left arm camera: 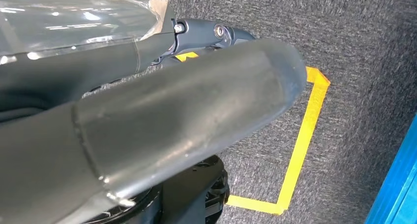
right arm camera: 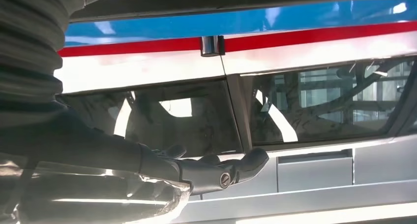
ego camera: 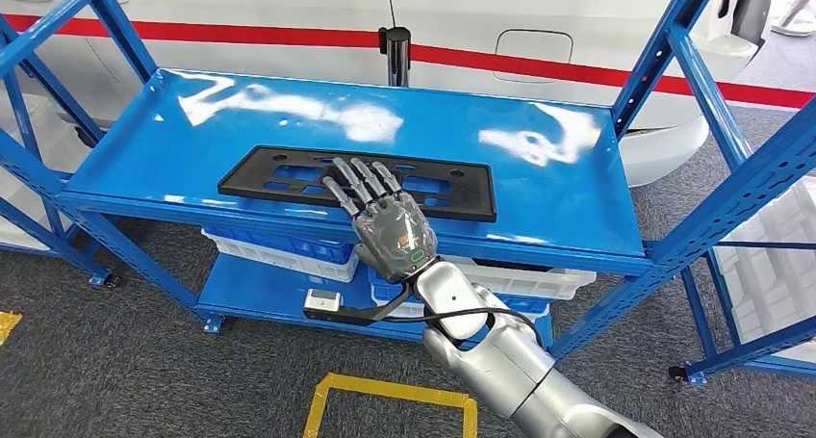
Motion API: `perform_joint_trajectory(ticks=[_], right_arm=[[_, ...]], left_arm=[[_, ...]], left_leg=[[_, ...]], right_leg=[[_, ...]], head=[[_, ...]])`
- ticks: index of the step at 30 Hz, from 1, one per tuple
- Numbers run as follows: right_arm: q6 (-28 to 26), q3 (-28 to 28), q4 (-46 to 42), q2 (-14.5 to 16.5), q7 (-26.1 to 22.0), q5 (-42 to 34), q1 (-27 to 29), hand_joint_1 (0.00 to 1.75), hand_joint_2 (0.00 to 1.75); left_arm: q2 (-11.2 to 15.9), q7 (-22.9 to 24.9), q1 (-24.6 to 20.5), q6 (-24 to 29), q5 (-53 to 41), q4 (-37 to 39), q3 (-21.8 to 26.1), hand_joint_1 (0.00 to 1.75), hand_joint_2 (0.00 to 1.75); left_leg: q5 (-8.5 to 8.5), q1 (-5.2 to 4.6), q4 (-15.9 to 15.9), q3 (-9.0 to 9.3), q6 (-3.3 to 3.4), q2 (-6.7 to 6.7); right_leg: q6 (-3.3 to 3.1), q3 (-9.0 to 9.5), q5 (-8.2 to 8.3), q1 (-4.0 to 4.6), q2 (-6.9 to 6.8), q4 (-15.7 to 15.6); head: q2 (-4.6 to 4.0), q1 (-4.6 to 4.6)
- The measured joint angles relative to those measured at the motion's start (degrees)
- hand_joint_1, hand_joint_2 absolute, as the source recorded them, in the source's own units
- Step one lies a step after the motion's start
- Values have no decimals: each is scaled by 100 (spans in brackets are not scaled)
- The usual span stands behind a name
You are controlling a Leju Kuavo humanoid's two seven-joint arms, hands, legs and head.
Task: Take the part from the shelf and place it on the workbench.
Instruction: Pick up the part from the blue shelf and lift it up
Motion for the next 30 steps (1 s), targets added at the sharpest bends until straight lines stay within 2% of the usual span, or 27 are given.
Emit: perform_joint_trajectory(ticks=[30], right_arm=[[59, 26, 138, 30, -97, -82, 37, 0, 175]], left_arm=[[-6, 27, 4, -13, -8, 0, 0, 0, 0]], left_leg=[[0, 16, 0, 0, -1, 0]], right_leg=[[-1, 0, -1, 1, 0, 0]], head=[[1, 1]])
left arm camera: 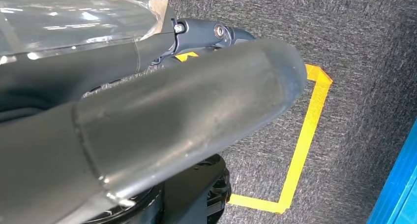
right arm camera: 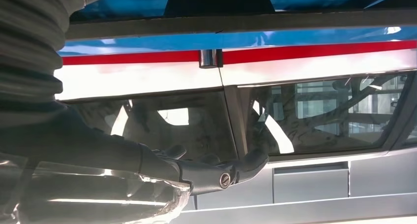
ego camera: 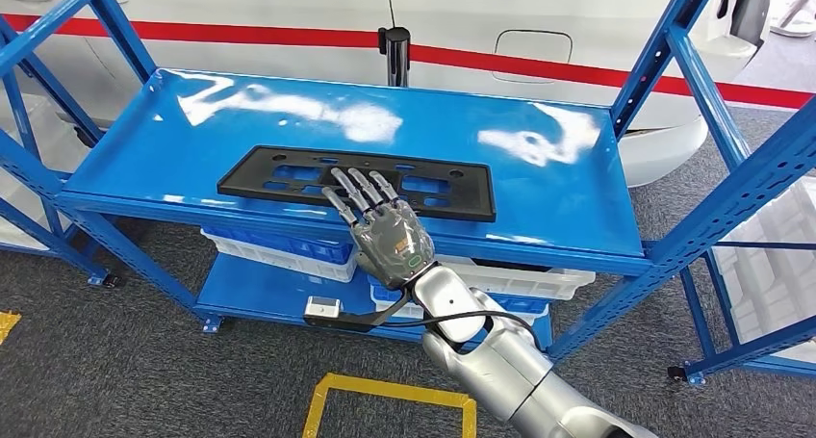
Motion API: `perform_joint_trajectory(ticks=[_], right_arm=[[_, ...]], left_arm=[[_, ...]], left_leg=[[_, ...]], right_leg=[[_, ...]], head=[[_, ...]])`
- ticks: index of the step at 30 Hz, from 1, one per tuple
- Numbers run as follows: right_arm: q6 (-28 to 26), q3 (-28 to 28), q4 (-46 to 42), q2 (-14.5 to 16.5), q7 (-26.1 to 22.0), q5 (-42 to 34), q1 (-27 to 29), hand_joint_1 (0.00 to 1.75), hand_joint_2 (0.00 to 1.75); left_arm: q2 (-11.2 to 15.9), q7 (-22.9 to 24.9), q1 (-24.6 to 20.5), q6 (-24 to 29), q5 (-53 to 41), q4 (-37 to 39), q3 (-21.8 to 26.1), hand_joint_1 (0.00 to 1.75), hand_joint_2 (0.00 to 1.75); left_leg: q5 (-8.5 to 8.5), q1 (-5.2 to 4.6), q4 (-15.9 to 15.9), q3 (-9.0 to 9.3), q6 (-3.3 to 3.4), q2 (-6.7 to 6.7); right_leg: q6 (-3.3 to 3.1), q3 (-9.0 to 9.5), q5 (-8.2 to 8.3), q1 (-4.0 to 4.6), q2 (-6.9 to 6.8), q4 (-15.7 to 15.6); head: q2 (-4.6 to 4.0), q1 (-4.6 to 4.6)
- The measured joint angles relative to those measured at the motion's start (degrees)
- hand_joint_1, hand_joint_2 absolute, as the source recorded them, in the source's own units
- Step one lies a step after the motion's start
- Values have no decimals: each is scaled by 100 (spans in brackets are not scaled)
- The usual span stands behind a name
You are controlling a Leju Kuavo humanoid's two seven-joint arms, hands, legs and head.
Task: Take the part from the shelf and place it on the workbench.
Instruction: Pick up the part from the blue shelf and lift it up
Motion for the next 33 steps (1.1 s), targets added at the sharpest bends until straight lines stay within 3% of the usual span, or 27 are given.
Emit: perform_joint_trajectory(ticks=[3, 7, 10, 12, 13, 15, 17, 22, 24, 26, 27, 28, 29, 31, 33], right_arm=[[7, 2, -13, 0, -2, 1, 35, 0, 175], [9, -2, -84, -4, -3, 9, 64, 0, 175], [8, -3, -109, -45, 1, 15, 116, 0, 175], [7, -3, -110, -86, 5, 22, 182, 0, 175], [7, -3, -113, -100, 7, 25, 205, 0, 175], [6, -3, -125, -115, 9, 30, 220, 0, 175], [5, -2, -141, -120, 10, 34, 222, 0, 175], [3, -8, -191, -116, 13, 42, 227, 0, 175], [3, -9, -210, -100, 13, 44, 224, 0, 175], [4, -8, -214, -95, 13, 44, 237, 0, 175], [4, -7, -214, -96, 13, 44, 247, 0, 175], [4, -7, -214, -96, 13, 44, 255, 0, 175], [4, -7, -215, -96, 13, 44, 258, 0, 175], [4, -7, -216, -90, 13, 44, 255, 0, 175], [3, -7, -219, -85, 13, 44, 254, 0, 175]], left_arm=[[-3, -4, 1, 1, -9, 0, 0, 0, 0], [-15, -5, -5, -1, -25, -2, 0, 0, 0], [-29, -2, -24, -2, -29, -2, 0, 0, 0], [-32, 7, -21, -2, -32, -2, 0, 0, 0], [-36, 11, -18, -2, -33, -2, 0, 0, 0], [-44, 15, -16, -2, -35, -2, 0, 0, 0], [-44, 16, -19, -2, -35, -2, 0, 0, 0], [-45, 19, -20, -3, -36, -4, -2, 0, 0], [-46, 17, -28, -3, -36, -4, -4, 0, 0], [-45, 19, -18, -2, -36, -4, -4, 0, 0], [-44, 19, -10, -2, -36, -4, -4, 0, 0], [-44, 20, -2, -2, -36, -4, -4, 0, 0], [-44, 20, 0, -2, -36, -4, -4, 0, 0], [-36, 20, -4, -1, -36, -4, -4, 0, 0], [-23, 20, -11, 0, -39, -5, -6, 0, 0]], left_leg=[[-17, -18, 21, -14, 31, 0], [21, 12, -122, 78, 170, -11], [36, 30, -177, 131, 218, -45], [15, 35, -171, 140, 200, -91], [-3, 45, -163, 153, 176, -116], [-67, 75, -119, 191, 98, -156], [-153, 77, -57, 205, -1, -184], [-308, 127, 114, 185, -121, -145], [-562, 133, 775, -153, -150, -82], [-780, 130, 1587, -681, -151, -60], [-749, 126, 1769, -858, -134, -59], [-601, 116, 1727, -926, -101, -59], [-356, 96, 1461, -875, -52, -59], [113, 22, 664, -573, 88, -41], [214, -55, 191, -351, 200, -12]], right_leg=[[14, 3, 8, -56, -7, -10], [62, -66, -80, -83, 28, 130], [-11, -609, -486, -90, 111, 1176], [20, -895, -568, -104, 125, 1622], [69, -868, -468, -117, 127, 1508], [179, -536, -128, -157, 126, 764], [183, -234, 62, -160, 139, 191], [-43, -107, 1, -125, 165, 127], [-128, -29, -52, -109, 160, 122], [-189, 30, -113, -67, 156, 122], [-205, 62, -145, -46, 160, 122], [-212, 108, -183, -27, 165, 122], [-214, 166, -224, -10, 169, 119], [-199, 283, -317, 15, 170, 102], [-151, 357, -382, 24, 163, 61]], head=[[1, -1], [0, 12], [1, 28], [-1, 27], [0, 27], [-1, 30], [0, 35], [0, 13], [0, 6], [1, 3], [0, 3], [0, 3], [-1, 4], [0, 10], [0, 15]])
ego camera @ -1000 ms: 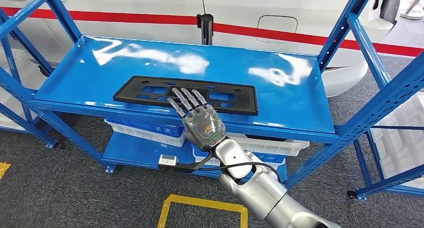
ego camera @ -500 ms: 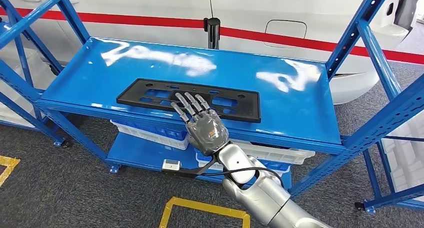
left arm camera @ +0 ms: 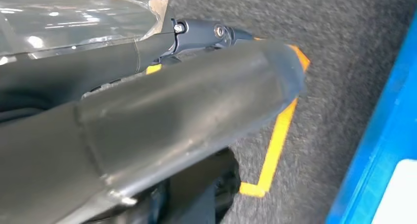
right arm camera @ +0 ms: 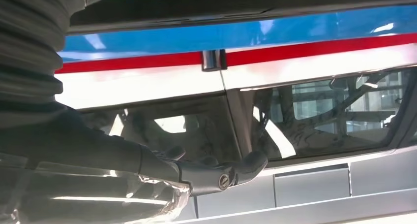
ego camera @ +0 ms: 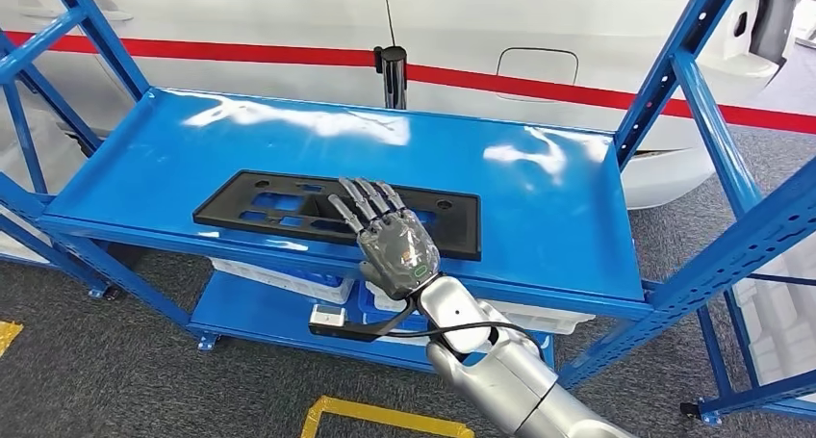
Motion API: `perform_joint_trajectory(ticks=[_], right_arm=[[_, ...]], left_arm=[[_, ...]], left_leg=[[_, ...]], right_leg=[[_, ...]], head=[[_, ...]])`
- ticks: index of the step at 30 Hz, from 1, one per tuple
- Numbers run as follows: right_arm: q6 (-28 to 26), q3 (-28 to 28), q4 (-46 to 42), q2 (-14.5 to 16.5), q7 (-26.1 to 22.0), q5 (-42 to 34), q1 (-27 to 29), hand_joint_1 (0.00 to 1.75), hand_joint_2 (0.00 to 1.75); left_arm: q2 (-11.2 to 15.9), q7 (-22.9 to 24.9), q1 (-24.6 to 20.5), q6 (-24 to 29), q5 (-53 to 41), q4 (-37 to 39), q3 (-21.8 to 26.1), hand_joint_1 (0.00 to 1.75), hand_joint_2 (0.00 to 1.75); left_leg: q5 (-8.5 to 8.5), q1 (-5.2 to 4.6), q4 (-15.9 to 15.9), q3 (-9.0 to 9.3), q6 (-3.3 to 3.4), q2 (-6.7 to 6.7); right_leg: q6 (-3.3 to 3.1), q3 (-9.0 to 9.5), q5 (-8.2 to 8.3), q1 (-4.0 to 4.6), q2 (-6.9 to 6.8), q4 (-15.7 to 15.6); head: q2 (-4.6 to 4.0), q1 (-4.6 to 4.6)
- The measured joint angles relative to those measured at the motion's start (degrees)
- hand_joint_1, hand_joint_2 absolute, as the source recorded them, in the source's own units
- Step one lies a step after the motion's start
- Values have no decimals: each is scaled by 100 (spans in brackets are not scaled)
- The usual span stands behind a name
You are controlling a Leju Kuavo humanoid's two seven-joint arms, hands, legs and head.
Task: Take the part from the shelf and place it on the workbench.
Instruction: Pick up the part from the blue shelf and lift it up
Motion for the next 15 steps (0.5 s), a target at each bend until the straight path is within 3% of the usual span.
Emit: perform_joint_trajectory(ticks=[3, 5, 8, 9, 10, 11, 13, 15], right_arm=[[-5, -2, -8, -1, 0, 0, 1, 0, 175], [-10, -4, -13, -3, 0, 0, -26, 0, 175], [-12, -7, -10, -26, 0, 0, -31, 0, 175], [-12, -7, -9, -39, 0, 0, -13, 0, 175], [-12, -7, -9, -51, 0, 0, 5, 0, 175], [-12, -7, -8, -62, 0, 0, 16, 0, 175], [-11, -8, -7, -76, 0, 1, 25, 0, 175], [-10, -8, -4, -87, 0, 3, 28, 0, 175]], left_arm=[[2, 3, 1, 9, -9, -2, -1, 0, 0], [-2, 13, 1, 19, -33, -2, -1, 0, 0], [-6, 30, -19, 25, -64, -2, -1, 0, 0], [-8, 34, -18, 25, -70, -2, -2, 0, 0], [-11, 38, -13, 26, -74, -2, -2, 0, 0], [-16, 43, -8, 28, -78, -2, -3, 0, 0], [-26, 48, -3, 31, -83, -1, -2, 0, 0], [-30, 52, -10, 36, -85, 0, -2, 0, 0]], left_leg=[[-81, -22, -196, 167, 77, -15], [-82, 9, -295, 335, 103, -37], [-151, 20, -331, 440, 101, -69], [-189, 21, -330, 472, 88, -82], [-234, 22, -329, 519, 72, -95], [-283, 26, -328, 582, 52, -106], [-394, 32, -320, 732, -6, -123], [-496, 28, -313, 810, -81, -133]], right_leg=[[127, 116, 17, 21, -18, 12], [169, -8, -56, 20, -15, 300], [176, -695, -350, -5, -9, 1288], [189, -901, -410, -14, -9, 1481], [228, -1017, -371, -26, -9, 1482], [299, -1021, -213, -43, -9, 1271], [415, -846, 285, -81, -18, 526], [320, -694, 499, -75, -54, 81]], head=[[0, -1], [0, 17], [-1, 38], [-1, 40], [-1, 40], [-1, 40], [-1, 39], [-1, 36]])
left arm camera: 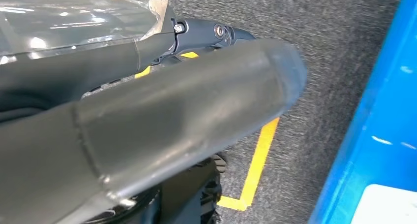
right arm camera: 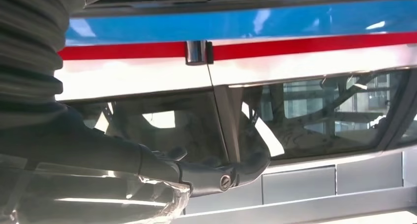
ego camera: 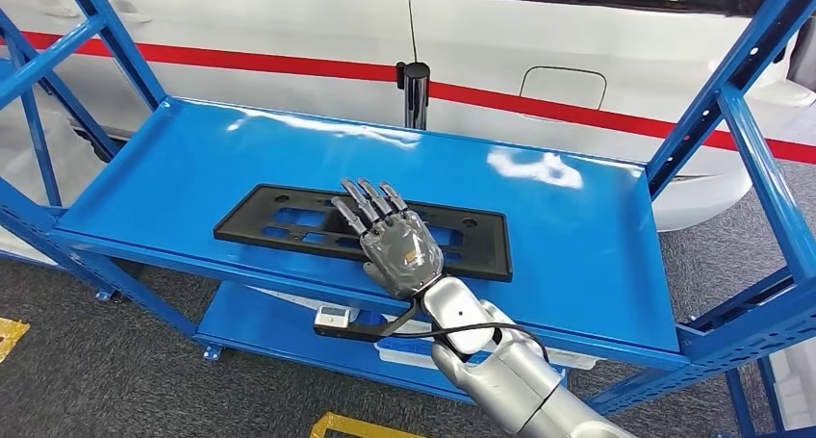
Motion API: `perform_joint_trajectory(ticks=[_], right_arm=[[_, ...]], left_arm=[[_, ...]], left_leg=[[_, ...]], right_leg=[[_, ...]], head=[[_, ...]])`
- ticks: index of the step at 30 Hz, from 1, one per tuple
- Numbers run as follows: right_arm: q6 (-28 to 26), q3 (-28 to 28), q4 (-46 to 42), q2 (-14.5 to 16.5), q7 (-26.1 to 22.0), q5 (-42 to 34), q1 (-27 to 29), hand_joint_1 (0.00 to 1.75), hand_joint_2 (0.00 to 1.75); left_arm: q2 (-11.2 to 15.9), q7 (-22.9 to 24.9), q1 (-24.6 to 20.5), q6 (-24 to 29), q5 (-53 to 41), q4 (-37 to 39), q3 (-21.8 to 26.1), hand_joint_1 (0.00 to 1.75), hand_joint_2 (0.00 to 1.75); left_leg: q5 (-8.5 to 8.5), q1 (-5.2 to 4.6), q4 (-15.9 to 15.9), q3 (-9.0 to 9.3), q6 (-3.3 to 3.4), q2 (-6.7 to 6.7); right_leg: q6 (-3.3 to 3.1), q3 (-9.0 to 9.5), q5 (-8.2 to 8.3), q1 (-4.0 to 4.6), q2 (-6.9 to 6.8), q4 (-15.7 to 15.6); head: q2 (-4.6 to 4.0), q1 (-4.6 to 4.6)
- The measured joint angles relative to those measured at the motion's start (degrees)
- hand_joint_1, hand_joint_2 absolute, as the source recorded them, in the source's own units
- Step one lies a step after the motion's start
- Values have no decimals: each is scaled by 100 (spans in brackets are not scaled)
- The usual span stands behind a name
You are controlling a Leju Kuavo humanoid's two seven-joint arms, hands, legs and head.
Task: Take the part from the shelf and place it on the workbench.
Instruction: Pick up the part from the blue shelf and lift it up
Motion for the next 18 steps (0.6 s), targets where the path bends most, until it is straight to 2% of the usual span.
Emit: perform_joint_trajectory(ticks=[2, 4, 6, 8, 9, 10, 11, 13, 14, 15, 16, 17, 18], right_arm=[[0, -6, -4, -3, 1, 2, -3, 0, 175], [-1, -20, -18, 13, 3, 3, -6, 0, 175], [1, -31, -27, 34, 4, 7, -8, 0, 175], [9, -31, -27, 42, 0, 7, 1, 0, 175], [24, -26, -26, 44, -8, -1, 14, 0, 175], [48, -20, -26, 45, -24, -13, 26, 0, 175], [83, -12, -25, 49, -43, -31, 35, 0, 175], [182, 7, -22, 73, -85, -90, 39, 0, 175], [240, 20, -17, 91, -104, -129, 37, 0, 175], [299, 37, -9, 110, -129, -173, 32, 0, 175], [354, 55, 4, 126, -155, -214, 28, 0, 175], [396, 74, 20, 142, -180, -248, 24, 0, 175], [435, 94, 35, 158, -207, -287, 19, 0, 175]], left_arm=[[-3, 6, -5, 9, -8, 1, -1, 0, 0], [-3, 11, -11, 20, -15, -1, -1, 0, 0], [-4, 13, -21, 27, -21, -2, -5, 0, 0], [-8, 14, -21, 34, -28, -1, -10, 0, 0], [-9, 14, -17, 39, -30, 0, -11, 0, 0], [-9, 15, -13, 45, -29, 1, -11, 0, 0], [-9, 18, -12, 56, -29, 1, -11, 0, 0], [-8, 38, -13, 90, -27, 1, -11, 0, 0], [-7, 55, -17, 111, -25, 1, -11, 0, 0], [-7, 71, -24, 132, -22, 0, -11, 0, 0], [-8, 84, -28, 152, -21, -1, -11, 0, 0], [-9, 96, -31, 170, -19, -1, -10, 0, 0], [-10, 103, -30, 187, -17, -2, -10, 0, 0]], left_leg=[[-46, 2, 46, 21, -70, 9], [-67, 29, 246, -51, -121, 40], [-201, 50, 785, -367, -173, 66], [-468, 62, 1499, -853, -229, 76], [-553, 71, 1721, -1060, -248, 78], [-533, 79, 1772, -1187, -256, 80], [-368, 86, 1597, -1197, -252, 83], [185, 89, 828, -970, -213, 98], [347, 79, 471, -840, -186, 110], [410, 65, 252, -754, -161, 116], [411, 47, 162, -711, -134, 116], [376, 29, 163, -696, -109, 108], [418, 30, 139, -662, -76, 97]], right_leg=[[-184, 59, 1, 13, -14, -42], [-279, 147, 44, -17, 4, -74], [-355, 239, 5, -33, 10, -99], [-410, 290, -48, -22, 16, -101], [-422, 315, -72, -18, 22, -100], [-422, 346, -99, -15, 30, -99], [-413, 387, -128, -15, 38, -99], [-381, 481, -195, -13, 49, -101], [-358, 517, -226, -1, 54, -101], [-329, 533, -254, 11, 56, -102], [-295, 537, -278, 23, 58, -103], [-258, 534, -299, 34, 57, -112], [-222, 529, -322, 49, 49, -118]], head=[[0, -14], [0, -26], [0, -37], [0, -45], [0, -45], [0, -45], [0, -46], [0, -45], [0, -47], [0, -45], [0, -48], [0, -48], [0, -45]])
